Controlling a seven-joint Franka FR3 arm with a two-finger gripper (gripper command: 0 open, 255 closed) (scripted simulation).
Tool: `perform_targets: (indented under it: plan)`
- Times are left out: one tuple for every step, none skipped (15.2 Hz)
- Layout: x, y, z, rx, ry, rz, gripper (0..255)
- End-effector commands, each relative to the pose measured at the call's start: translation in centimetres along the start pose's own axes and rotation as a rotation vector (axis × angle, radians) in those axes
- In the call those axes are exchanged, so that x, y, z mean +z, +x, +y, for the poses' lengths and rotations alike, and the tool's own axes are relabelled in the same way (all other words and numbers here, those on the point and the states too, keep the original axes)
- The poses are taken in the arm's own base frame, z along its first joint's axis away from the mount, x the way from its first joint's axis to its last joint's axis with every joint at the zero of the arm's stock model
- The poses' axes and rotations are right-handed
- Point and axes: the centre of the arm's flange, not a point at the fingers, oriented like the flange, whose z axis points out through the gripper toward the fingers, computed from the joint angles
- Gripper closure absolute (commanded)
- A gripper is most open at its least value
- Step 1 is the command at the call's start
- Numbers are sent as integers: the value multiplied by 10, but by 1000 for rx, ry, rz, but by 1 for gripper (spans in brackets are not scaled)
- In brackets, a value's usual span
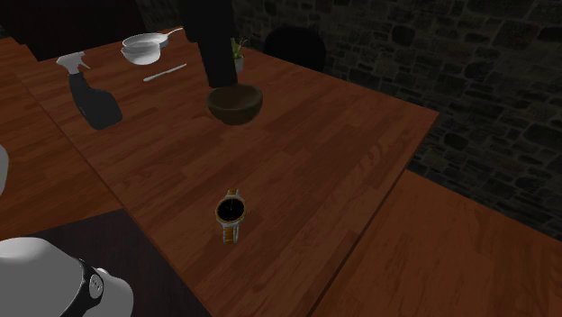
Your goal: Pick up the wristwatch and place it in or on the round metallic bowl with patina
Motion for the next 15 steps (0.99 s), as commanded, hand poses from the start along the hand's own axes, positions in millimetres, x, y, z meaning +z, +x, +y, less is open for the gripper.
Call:
perform_targets:
  plan:
    - [0, 0, 0, 0, 0, 0, 0]
    - [13, 1, -4, -42, -3, -3, 0]
    - [25, 2, -8, -84, -5, -7, 0]
    - [38, 3, -12, -126, -8, -10, 0]
    - [51, 4, -16, -167, -10, -14, 0]
    - [64, 4, -20, -209, -13, -17, 0]
    - [76, 5, -24, -251, -15, -20, 0]
    - [89, 5, -28, -293, -18, -24, 0]
    - [102, 5, -32, -335, -21, -27, 0]
    - [115, 4, -36, -377, -23, -31, 0]
    - [127, 4, -40, -419, -26, -34, 0]
    - [140, 3, -43, -461, -28, -37, 0]
    - [153, 2, -47, -502, -31, -41, 0]
    - [166, 1, -51, -544, -33, -44, 0]
    - [179, 0, -54, -586, -36, -47, 0]
